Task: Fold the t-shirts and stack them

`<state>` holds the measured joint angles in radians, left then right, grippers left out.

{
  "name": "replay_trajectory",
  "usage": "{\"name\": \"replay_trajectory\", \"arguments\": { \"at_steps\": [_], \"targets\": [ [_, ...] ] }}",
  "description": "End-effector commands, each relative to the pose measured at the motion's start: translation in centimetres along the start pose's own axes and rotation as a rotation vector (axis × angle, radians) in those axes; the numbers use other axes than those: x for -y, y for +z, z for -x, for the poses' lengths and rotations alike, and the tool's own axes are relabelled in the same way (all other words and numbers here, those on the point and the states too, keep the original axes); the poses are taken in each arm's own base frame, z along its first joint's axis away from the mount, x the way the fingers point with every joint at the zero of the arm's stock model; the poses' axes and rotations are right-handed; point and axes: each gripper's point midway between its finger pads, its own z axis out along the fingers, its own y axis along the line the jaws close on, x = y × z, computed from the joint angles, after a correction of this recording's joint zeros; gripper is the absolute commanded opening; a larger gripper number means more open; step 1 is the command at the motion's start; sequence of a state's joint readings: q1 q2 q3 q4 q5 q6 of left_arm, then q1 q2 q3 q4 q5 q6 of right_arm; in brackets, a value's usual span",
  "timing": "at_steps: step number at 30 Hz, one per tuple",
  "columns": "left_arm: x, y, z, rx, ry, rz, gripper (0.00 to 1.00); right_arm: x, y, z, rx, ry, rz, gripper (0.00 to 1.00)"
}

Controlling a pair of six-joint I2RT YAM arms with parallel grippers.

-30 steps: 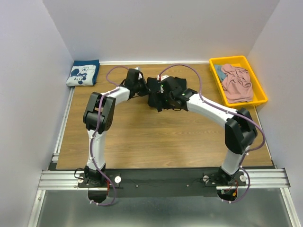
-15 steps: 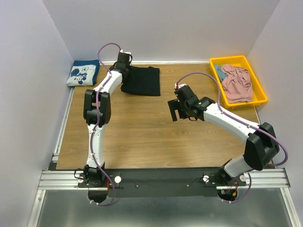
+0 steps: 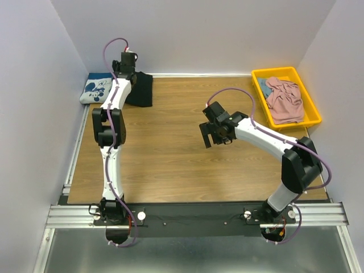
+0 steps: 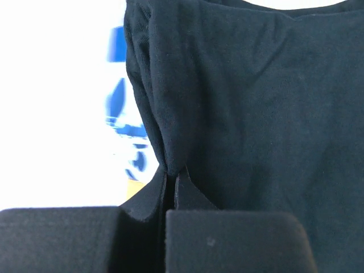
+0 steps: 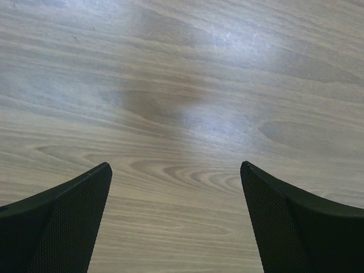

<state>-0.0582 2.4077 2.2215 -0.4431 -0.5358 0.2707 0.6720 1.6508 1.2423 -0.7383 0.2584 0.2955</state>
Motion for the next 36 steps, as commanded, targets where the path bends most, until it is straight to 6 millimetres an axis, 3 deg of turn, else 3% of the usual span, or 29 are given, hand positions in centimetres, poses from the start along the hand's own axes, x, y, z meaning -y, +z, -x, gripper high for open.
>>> {"name": "replay_trajectory", "arguments": {
  "at_steps": [1, 6, 7, 14, 18, 23, 25, 27, 28, 29, 36],
  "targets": [
    [-6.2, -0.5, 2.7, 0.062, 0.053, 0.165, 0.00, 0.3, 0.2, 1.0, -0.032, -0.012, -0.035, 1.00],
    [-7.8, 0.0, 4.0, 0.094, 0.130, 0.199, 0.00, 0.0, 1.2, 3.2, -0.031, -0.033, -0.057, 1.00],
    [-9.8, 0.7, 3.5, 0.079, 0.125, 0.233, 0.00, 0.0, 1.3, 3.3, -0.038, -0.036, -0.060, 1.00],
    [-13.7, 1.1, 4.3, 0.108, 0.121, 0.277, 0.00, -0.6, 2.2, 4.7, -0.057, -0.057, -0.064, 1.00],
    [-16.0, 2.2, 2.9, 0.095, 0.114, 0.313, 0.00, -0.8, 2.7, 5.7, -0.055, -0.068, -0.074, 1.00],
    [-16.5, 4.7, -0.3, 0.028, 0.136, 0.372, 0.00, -1.3, 3.3, 6.0, -0.070, -0.071, -0.064, 1.00],
    [-16.7, 5.2, -0.5, 0.035, 0.134, 0.388, 0.02, -1.6, 3.7, 6.2, -0.074, -0.067, -0.059, 1.00],
    [-16.5, 5.7, -1.2, 0.018, 0.143, 0.410, 0.39, -1.6, 3.7, 6.2, -0.080, -0.065, -0.056, 1.00],
    [-16.6, 5.8, -1.1, 0.026, 0.132, 0.418, 0.79, -1.7, 3.8, 6.3, -0.080, -0.062, -0.056, 1.00],
    [-16.4, 5.8, -1.0, 0.034, 0.119, 0.414, 0.98, -1.7, 3.9, 6.2, -0.084, -0.063, -0.058, 1.00],
    [-16.8, 4.8, 1.0, 0.109, -0.017, 0.385, 0.98, -0.6, 2.9, 5.8, -0.078, -0.025, -0.109, 1.00]
  ]
}}
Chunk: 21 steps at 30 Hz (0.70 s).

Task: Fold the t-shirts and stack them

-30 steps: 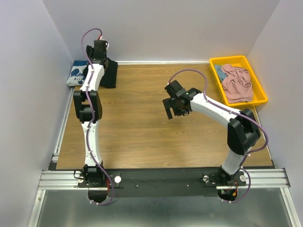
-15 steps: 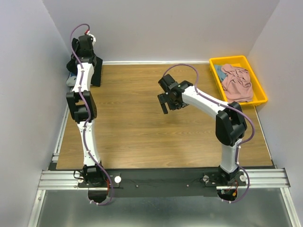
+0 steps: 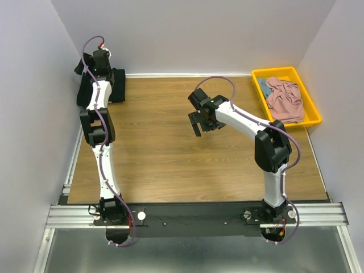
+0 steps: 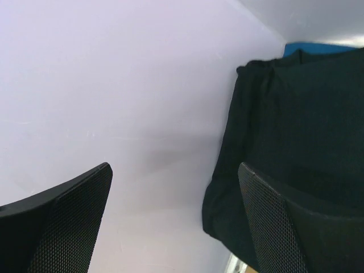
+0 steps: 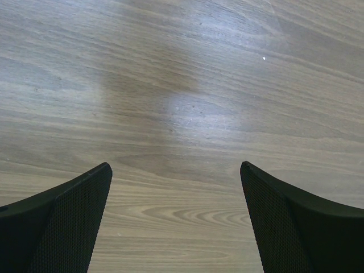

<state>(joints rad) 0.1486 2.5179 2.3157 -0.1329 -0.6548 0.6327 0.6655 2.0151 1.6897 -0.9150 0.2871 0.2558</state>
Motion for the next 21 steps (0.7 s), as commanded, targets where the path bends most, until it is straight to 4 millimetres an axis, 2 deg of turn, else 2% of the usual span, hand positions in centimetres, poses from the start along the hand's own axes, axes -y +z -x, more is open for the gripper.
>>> {"name": "replay_trajectory", "arguments": {
  "at_steps": [1, 3, 4, 6, 7, 9, 10, 11, 12, 13, 14, 15, 16, 17, 18, 19, 20, 21],
  "targets": [
    [-2.2, -0.9, 2.6, 0.061, -0.156, 0.021, 0.98, 1.6, -0.9, -0.4, -0.002, 0.061, -0.058, 1.00],
    [-2.4, -1.6, 3.8, 0.091, -0.236, -0.009, 0.98, 2.1, -1.4, -0.9, 0.001, 0.092, -0.066, 1.00],
    [-2.7, -2.7, 4.9, 0.110, -0.265, -0.030, 0.98, 2.6, -1.5, -1.1, 0.000, 0.123, -0.073, 1.00],
    [-1.6, -3.9, 5.5, 0.129, -0.297, -0.090, 0.99, 3.6, -1.5, -1.6, 0.001, 0.154, -0.095, 1.00],
    [-0.8, -5.9, 6.5, 0.148, -0.325, -0.134, 0.99, 4.6, -1.7, -2.1, 0.001, 0.189, -0.109, 1.00],
    [0.6, -8.5, 8.0, 0.186, -0.350, -0.214, 0.99, 6.0, -2.0, -2.7, 0.001, 0.234, -0.122, 1.00],
    [0.3, -11.6, 10.3, 0.237, -0.397, -0.252, 0.99, 7.7, -2.4, -3.3, 0.003, 0.283, -0.130, 1.00],
    [1.7, -12.9, 9.8, 0.227, -0.400, -0.302, 0.99, 8.5, -2.9, -3.2, 0.028, 0.316, -0.126, 1.00],
    [2.9, -15.3, 10.9, 0.249, -0.412, -0.354, 0.99, 9.4, -3.3, -3.3, 0.045, 0.345, -0.121, 1.00],
    [3.4, -17.1, 11.5, 0.263, -0.433, -0.397, 0.99, 11.5, -3.6, -3.6, 0.051, 0.397, -0.136, 1.00],
    [2.2, -20.3, 13.2, 0.295, -0.540, -0.441, 0.99, 12.9, -4.9, -3.8, 0.091, 0.437, -0.128, 1.00],
    [4.8, -23.1, 13.4, 0.291, -0.551, -0.546, 0.99, 13.9, -5.4, -4.1, 0.103, 0.456, -0.128, 1.00],
    [5.4, -25.1, 13.9, 0.291, -0.619, -0.624, 0.99, 16.3, -6.1, -4.4, 0.126, 0.512, -0.152, 1.00],
    [3.9, -27.9, 14.9, 0.323, -0.692, -0.693, 0.99, 17.7, -6.8, -4.5, 0.157, 0.542, -0.162, 1.00],
    [6.7, -30.4, 14.0, 0.267, -0.774, -0.845, 0.98, 18.9, -8.5, -5.0, 0.209, 0.572, -0.166, 1.00],
    [6.8, -31.9, 13.6, 0.256, -0.806, -0.900, 0.98, 21.0, -9.4, -5.5, 0.233, 0.619, -0.193, 1.00],
    [6.5, -34.0, 12.3, 0.246, -0.821, -0.949, 0.98, 21.7, -10.3, -5.7, 0.263, 0.645, -0.207, 1.00],
    [6.3, -35.6, 11.7, 0.231, -0.855, -0.983, 0.98, 22.4, -12.9, -5.8, 0.343, 0.674, -0.218, 1.00]
  ]
}}
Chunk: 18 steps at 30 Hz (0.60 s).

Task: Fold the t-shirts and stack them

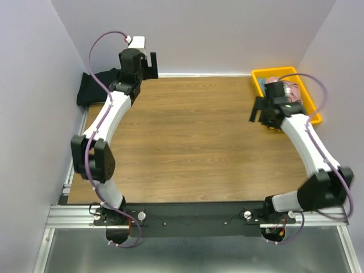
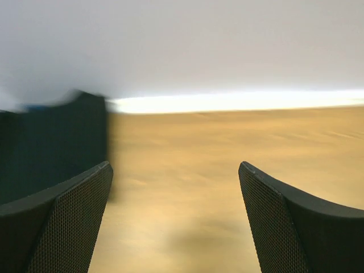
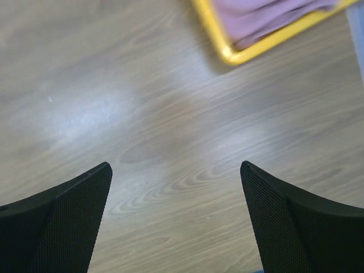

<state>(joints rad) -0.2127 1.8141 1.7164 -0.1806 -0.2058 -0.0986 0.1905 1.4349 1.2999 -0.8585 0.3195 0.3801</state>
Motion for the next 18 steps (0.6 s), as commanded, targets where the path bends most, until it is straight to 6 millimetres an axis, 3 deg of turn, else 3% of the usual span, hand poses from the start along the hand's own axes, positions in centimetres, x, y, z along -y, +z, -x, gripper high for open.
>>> {"name": "replay_trajectory", "arguments": {
  "at_steps": [1, 2, 4, 5, 6, 7, 8, 10, 11, 12, 13, 14, 16, 17, 18],
  "targets": [
    [3.6, -6.1, -1.2, -0.054, -0.307, -0.189, 0.98, 2.6, -4.9, 2.4, 0.190, 0.110, 0.026, 1.00],
    [3.3, -9.0, -0.8, -0.026, -0.310, -0.193, 0.98, 3.1, -6.3, 2.7, 0.231, 0.140, 0.038, 1.00],
    [2.4, -11.9, -0.4, 0.012, -0.311, -0.165, 0.98, 4.5, -10.3, 3.4, 0.355, 0.191, 0.065, 1.00],
    [1.5, -15.5, 2.0, 0.096, -0.321, -0.169, 0.98, 5.1, -11.6, 3.5, 0.392, 0.202, 0.067, 1.00],
    [0.4, -16.6, 0.4, 0.089, -0.306, -0.127, 0.98, 6.4, -14.2, 3.8, 0.471, 0.239, 0.065, 1.00],
    [-0.4, -18.2, 0.4, 0.114, -0.300, -0.109, 0.98, 6.8, -15.2, 3.7, 0.498, 0.247, 0.068, 1.00],
    [-1.9, -21.5, 0.9, 0.181, -0.306, -0.081, 0.98, 6.9, -16.3, 3.6, 0.525, 0.253, 0.088, 1.00],
    [-3.4, -24.6, 0.9, 0.240, -0.294, -0.058, 0.98, 7.7, -18.2, 3.3, 0.586, 0.267, 0.106, 1.00],
    [-4.5, -28.1, 2.1, 0.333, -0.291, -0.057, 0.99, 8.5, -19.7, 2.7, 0.636, 0.285, 0.120, 1.00],
    [-5.2, -28.8, 0.8, 0.339, -0.285, -0.030, 0.99, 9.0, -20.4, 2.5, 0.663, 0.300, 0.119, 1.00],
    [-5.9, -30.0, 0.3, 0.359, -0.288, -0.014, 0.99, 9.8, -20.9, 2.2, 0.688, 0.318, 0.106, 1.00],
    [-6.9, -32.3, 0.2, 0.416, -0.299, 0.005, 0.99, 10.8, -22.7, 1.6, 0.756, 0.351, 0.124, 1.00],
    [-7.8, -34.2, -0.5, 0.447, -0.308, 0.022, 0.99, 12.2, -24.4, 1.0, 0.836, 0.366, 0.125, 1.00],
    [-8.6, -35.8, -0.8, 0.491, -0.322, 0.032, 0.99, 12.9, -26.5, 0.8, 0.922, 0.385, 0.163, 1.00],
    [-9.2, -36.6, -1.1, 0.511, -0.339, 0.053, 0.99, 13.3, -27.0, 0.5, 0.952, 0.381, 0.168, 1.00]
  ]
}}
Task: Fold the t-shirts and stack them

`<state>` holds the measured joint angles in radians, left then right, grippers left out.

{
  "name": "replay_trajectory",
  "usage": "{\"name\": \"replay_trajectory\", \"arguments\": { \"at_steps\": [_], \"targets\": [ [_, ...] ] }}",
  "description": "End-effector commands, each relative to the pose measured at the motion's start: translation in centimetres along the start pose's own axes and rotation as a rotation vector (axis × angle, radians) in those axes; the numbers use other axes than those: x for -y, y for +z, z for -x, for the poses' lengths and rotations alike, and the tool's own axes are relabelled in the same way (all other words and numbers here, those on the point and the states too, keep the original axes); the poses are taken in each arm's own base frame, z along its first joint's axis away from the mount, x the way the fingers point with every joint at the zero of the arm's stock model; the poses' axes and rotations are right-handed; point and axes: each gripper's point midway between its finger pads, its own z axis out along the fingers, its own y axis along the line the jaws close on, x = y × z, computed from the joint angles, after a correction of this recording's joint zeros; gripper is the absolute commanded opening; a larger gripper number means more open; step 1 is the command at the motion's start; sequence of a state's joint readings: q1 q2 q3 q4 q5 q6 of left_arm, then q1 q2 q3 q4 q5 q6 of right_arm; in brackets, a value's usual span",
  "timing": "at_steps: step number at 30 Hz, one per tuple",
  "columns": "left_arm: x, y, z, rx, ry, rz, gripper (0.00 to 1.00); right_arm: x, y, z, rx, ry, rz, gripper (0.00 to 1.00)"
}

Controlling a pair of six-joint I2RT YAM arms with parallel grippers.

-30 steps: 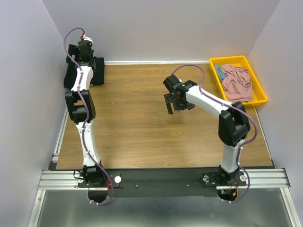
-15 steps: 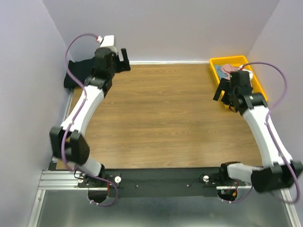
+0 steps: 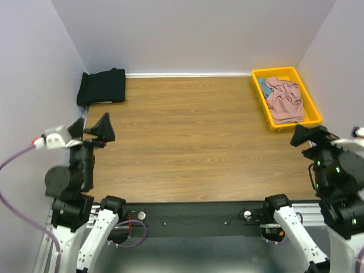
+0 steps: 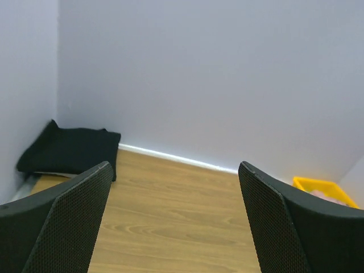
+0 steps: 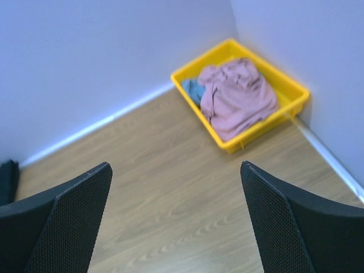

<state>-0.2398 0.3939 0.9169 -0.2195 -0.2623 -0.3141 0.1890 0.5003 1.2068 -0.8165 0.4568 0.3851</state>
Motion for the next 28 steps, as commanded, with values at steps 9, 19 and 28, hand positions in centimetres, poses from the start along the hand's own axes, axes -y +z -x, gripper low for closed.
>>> {"name": "replay_trajectory", "arguments": {
  "at_steps": [9, 19, 28],
  "targets": [
    [-5.2, -6.3, -0.6, 0.096, -0.089, 0.180, 0.99, 1.5, -3.9, 2.7, 0.197, 0.026, 0.064, 1.00],
    [-6.1, -7.0, -1.4, 0.115, -0.128, 0.205, 0.99, 0.9, -4.3, 2.2, 0.189, 0.013, 0.121, 1.00],
    [-5.7, -5.2, -2.8, 0.086, -0.125, 0.203, 0.99, 0.5, -3.5, 2.1, 0.181, 0.007, 0.115, 1.00]
  ]
}}
